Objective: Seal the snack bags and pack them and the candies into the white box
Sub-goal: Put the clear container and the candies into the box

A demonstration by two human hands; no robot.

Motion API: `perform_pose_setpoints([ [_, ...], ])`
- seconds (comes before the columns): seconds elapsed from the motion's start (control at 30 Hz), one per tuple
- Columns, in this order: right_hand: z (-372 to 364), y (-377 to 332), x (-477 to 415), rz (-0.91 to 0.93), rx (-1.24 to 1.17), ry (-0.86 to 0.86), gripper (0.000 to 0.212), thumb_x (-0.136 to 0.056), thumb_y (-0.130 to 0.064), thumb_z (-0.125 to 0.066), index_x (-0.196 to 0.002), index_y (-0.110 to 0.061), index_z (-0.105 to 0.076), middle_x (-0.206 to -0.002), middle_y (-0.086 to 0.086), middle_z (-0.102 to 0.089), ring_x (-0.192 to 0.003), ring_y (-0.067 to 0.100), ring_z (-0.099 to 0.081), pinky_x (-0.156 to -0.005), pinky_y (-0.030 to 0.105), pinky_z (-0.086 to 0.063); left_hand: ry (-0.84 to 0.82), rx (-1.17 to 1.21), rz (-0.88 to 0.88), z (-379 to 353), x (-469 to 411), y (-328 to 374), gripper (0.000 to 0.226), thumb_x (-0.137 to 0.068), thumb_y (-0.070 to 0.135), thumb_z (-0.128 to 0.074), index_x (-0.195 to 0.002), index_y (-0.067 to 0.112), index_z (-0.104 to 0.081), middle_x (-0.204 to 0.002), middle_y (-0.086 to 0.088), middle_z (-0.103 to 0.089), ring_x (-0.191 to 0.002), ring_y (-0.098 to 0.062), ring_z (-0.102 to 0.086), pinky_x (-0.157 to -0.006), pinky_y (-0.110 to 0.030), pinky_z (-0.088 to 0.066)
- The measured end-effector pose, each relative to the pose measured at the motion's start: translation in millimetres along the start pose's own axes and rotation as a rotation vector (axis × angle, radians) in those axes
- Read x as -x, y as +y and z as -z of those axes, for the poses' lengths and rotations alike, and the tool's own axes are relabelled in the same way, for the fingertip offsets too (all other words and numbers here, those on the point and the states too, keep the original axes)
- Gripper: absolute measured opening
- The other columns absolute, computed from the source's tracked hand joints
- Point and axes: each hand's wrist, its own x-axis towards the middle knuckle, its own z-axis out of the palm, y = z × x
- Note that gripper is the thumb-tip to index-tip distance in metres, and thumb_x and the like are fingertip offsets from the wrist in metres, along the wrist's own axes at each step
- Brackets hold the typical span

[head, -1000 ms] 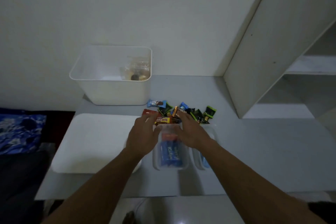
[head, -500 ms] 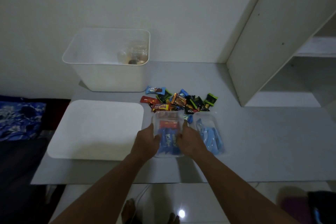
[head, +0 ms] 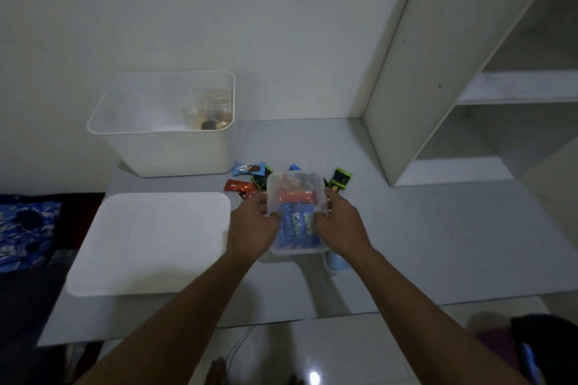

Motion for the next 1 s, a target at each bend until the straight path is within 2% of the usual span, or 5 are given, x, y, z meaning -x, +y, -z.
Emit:
perform_pose_setpoints([
  [0.13,29,15,-1,-0.052,0.033,0.026,0.041,-0.088,-0.005,-0.055,-0.126,-0.022,-0.059,-0.096,-0.005,-0.060,-0.092,0.020,-0.062,-0.062,0.017,-0.041,-0.077,0.126,0.032,-29,4,18,0.038,-0.085,0.014,-0.069,-0.123,0.017,-0.065,-0.111,0.000,-0.072,-0.087,-0.011,-0.066,-0.076,-0.024,-0.053],
  [0.37,50,54,-1,-0.154,0.056,-0.009,0.045,-0.093,-0.007,-0.057,-0.137,-0.012,-0.053,-0.101,0.000,-0.056,-0.097,0.018,-0.059,-0.073,0.012,-0.034,-0.183,0.163,0.146,-72,8,17,0.045,-0.081,0.012,-0.075,-0.124,0.013,-0.061,-0.110,-0.005,-0.072,-0.091,-0.018,-0.069,-0.086,-0.039,-0.058],
  [0.57,43,90,-9,-0.257,-0.005,-0.035,0.058,-0.098,-0.020,-0.055,-0.152,-0.023,-0.034,-0.142,0.010,-0.052,-0.116,0.017,-0.055,-0.095,0.025,-0.041,-0.217,0.217,0.219,-89,10,17,0.048,-0.082,0.018,-0.073,-0.126,0.022,-0.055,-0.111,-0.004,-0.069,-0.094,-0.019,-0.068,-0.091,-0.044,-0.055],
  [0.7,43,102,-10,-0.305,-0.112,-0.113,0.060,-0.103,-0.031,-0.046,-0.156,-0.033,-0.017,-0.158,0.006,-0.033,-0.140,0.025,-0.040,-0.110,0.037,-0.036,-0.367,0.546,0.373,-94,8,14,0.071,-0.092,0.009,-0.063,-0.148,0.037,-0.030,-0.118,-0.007,-0.066,-0.101,-0.027,-0.068,-0.093,-0.053,-0.054],
  [1.0,60,90,-11,-0.251,-0.251,-0.249,0.075,-0.099,-0.023,-0.054,-0.151,-0.055,-0.010,-0.121,0.006,-0.066,-0.102,0.018,-0.068,-0.093,0.045,-0.056,-0.483,0.550,0.203,-69,7,26,0.063,-0.095,0.004,-0.055,-0.130,0.053,-0.036,-0.111,0.011,-0.064,-0.098,-0.016,-0.065,-0.089,-0.053,-0.055],
])
